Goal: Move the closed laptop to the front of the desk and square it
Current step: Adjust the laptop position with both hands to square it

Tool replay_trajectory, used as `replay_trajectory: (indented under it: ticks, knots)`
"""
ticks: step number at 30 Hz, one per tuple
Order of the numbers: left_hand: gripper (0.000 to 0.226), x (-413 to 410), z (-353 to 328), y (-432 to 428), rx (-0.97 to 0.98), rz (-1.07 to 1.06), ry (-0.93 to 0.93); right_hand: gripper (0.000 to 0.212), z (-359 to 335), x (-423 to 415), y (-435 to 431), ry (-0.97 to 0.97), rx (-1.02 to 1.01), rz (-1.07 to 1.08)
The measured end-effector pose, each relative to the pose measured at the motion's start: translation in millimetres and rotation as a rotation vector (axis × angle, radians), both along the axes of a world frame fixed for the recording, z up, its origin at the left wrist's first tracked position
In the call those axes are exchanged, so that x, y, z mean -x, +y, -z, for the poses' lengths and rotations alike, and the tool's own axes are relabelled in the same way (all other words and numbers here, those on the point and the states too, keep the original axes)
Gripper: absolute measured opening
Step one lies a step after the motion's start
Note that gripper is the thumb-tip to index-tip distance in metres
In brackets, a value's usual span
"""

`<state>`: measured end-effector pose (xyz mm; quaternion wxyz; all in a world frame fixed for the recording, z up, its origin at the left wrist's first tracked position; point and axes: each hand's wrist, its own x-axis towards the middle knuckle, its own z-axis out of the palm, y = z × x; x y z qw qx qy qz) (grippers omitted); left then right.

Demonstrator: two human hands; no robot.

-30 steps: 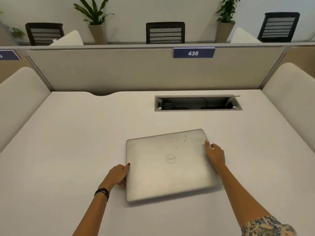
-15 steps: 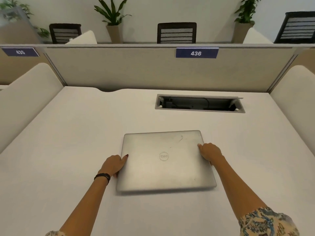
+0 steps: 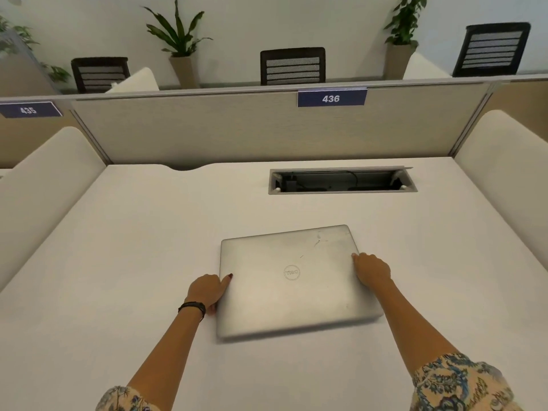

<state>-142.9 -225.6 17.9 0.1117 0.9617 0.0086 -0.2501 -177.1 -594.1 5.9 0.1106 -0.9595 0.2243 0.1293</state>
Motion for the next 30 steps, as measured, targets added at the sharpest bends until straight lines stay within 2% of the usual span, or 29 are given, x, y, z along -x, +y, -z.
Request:
replay_trajectory:
  ticks: [4, 8, 13, 16, 19, 22, 30]
  knots:
    - [0.067, 2, 2, 1, 0.033, -0.040, -0.018, 0.027, -1, 6, 0, -0.190, 0.061, 0.078]
    - [0.059, 4, 7, -2, 0.121, -0.126, -0.105, 0.013, -2, 10, 4, -0.337, -0.023, 0.160]
    - [0.036, 8, 12, -9, 0.170, -0.181, -0.241, 0.034, 1, 19, 6, -0.338, -0.202, 0.144]
    - [0.038, 9, 16, -12, 0.180, -0.210, -0.246, 0.041, 1, 22, 10, -0.335, -0.342, 0.224]
    - [0.043, 10, 19, -14, 0.164, -0.221, -0.256, 0.041, 2, 21, 14, -0.354, -0.393, 0.329]
    - [0.042, 10, 22, -17, 0.191, -0.242, -0.272, 0.038, 2, 19, 19, -0.372, -0.394, 0.439]
    - [0.039, 3, 27, -11, 0.314, -0.311, -0.257, 0.035, 8, 5, 31, -0.283, -0.256, 0.432]
